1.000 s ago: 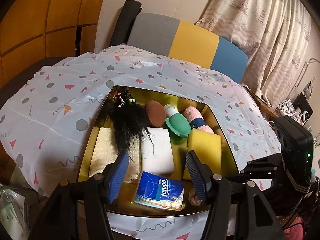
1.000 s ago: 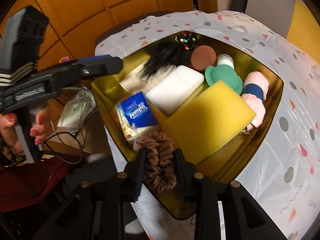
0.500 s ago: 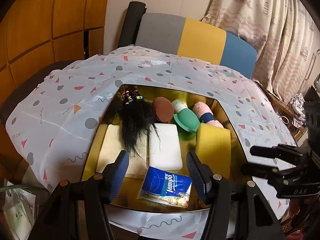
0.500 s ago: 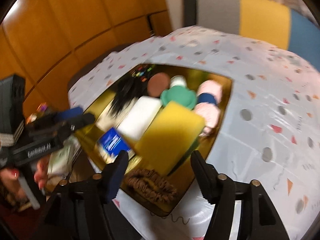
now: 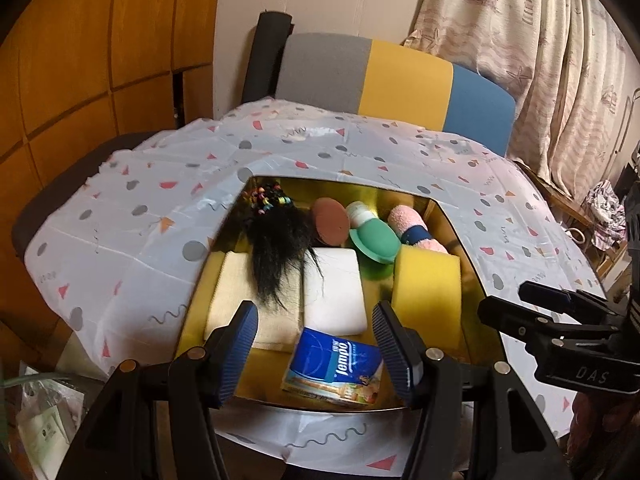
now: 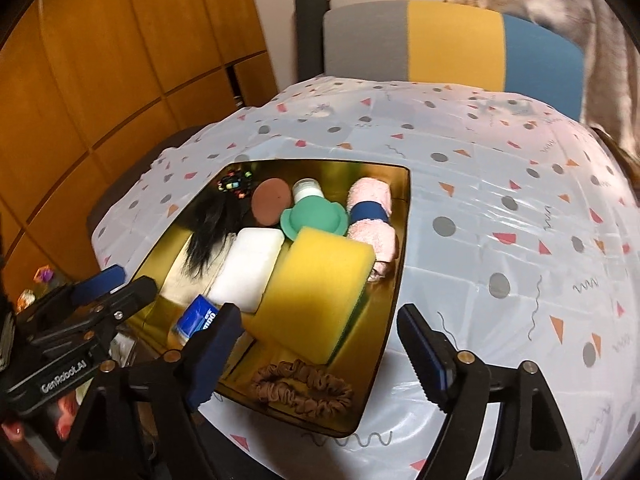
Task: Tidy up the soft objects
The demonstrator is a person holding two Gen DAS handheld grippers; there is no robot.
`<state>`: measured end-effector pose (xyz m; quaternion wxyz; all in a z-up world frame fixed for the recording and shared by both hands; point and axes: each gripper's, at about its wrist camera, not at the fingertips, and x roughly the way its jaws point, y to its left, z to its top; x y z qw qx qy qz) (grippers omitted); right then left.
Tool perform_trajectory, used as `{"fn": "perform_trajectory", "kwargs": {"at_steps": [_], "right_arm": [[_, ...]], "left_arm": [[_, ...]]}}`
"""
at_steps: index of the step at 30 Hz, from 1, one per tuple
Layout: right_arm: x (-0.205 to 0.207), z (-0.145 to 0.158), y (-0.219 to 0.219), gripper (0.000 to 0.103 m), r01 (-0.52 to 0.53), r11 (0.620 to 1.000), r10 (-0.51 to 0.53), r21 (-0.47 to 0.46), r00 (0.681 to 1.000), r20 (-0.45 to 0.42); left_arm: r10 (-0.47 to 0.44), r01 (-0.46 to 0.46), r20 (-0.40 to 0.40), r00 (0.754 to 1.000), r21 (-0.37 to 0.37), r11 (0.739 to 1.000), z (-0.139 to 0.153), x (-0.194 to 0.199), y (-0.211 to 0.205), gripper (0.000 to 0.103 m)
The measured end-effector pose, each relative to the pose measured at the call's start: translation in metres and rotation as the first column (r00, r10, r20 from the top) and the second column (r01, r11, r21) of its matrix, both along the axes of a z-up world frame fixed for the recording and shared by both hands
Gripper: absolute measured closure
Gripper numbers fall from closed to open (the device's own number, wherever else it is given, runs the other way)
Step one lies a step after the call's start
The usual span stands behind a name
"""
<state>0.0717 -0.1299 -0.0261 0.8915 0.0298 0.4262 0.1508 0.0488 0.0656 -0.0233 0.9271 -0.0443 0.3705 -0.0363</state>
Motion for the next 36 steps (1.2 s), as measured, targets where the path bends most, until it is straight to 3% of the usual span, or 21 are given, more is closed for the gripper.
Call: {"fn": "perform_trajectory", "kwargs": {"at_steps": [11,25,36], "right_arm": [[-0.019,0.006,0.014,0.000,0.054,0.997,-0.050,-0.050,0.996,0.074],[-0.032,0.015,0.012,0.000,0.183,0.979,-0.171,-0.088,0.978,0.123],[-0.035,0.011,0.006,0.000,0.282,0.956,-0.272,-0.081,0.955,0.113]], "left_arm": [[0.003,-0.003,0.007,1.000,0.031,1.000,0.004,-0.008,-0.003,0.043],[0.107,-0.111,0.065,0.992,0.071,0.991,0.013,-0.022,-0.001,0.043],[0.142,-0.144,0.031,0.989,0.087,0.986,0.009,-0.020,0.001,0.043]]}}
